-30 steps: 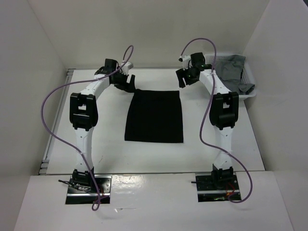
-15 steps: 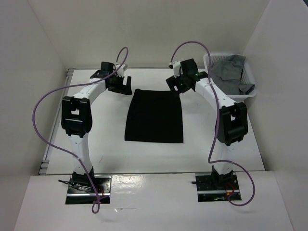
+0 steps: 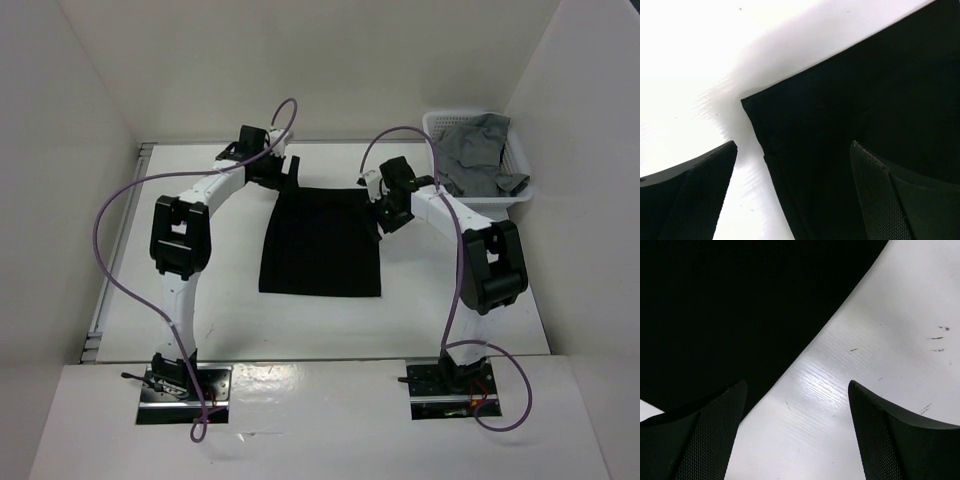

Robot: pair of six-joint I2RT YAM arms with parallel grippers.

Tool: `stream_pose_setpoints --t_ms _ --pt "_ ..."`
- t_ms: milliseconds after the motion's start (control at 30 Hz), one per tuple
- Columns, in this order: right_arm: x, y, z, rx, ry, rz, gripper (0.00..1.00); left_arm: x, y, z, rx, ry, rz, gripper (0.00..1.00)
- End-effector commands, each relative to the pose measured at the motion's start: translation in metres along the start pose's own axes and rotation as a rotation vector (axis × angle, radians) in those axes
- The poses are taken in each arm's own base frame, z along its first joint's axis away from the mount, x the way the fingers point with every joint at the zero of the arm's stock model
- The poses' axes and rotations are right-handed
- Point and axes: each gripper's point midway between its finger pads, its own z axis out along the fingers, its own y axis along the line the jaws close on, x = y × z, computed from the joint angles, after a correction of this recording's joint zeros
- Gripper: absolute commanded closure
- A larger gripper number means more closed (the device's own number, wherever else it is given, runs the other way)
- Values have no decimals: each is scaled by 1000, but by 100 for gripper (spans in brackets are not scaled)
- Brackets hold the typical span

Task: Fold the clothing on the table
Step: Flatten the skirt out

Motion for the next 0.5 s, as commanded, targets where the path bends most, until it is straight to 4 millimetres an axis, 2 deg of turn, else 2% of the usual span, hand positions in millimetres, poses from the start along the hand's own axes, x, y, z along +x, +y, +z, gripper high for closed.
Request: stream_pose_setpoints --t_ms 0,67,167,200,233,300,467 --pt "-10 12 -18 -12 -53 -35 14 -3 6 15 -29 -10 -3 0" --pt "-2 13 -15 -17 -34 -32 14 -1 7 19 -29 -10 -3 0" --pt "0 13 -8 -20 -24 -31 14 3 1 25 14 -1 -17 0" --pt "-1 16 -8 -36 -28 -31 14 3 -7 26 32 1 -20 0" --pt "-4 18 -6 -55 -33 -31 14 -2 -9 25 44 -9 -16 0" --pt "-8 26 -3 -73 -34 -47 14 8 -12 34 51 13 -17 0" --pt "-26 51 7 -93 -37 -116 14 -5 -13 33 51 -6 -50 0"
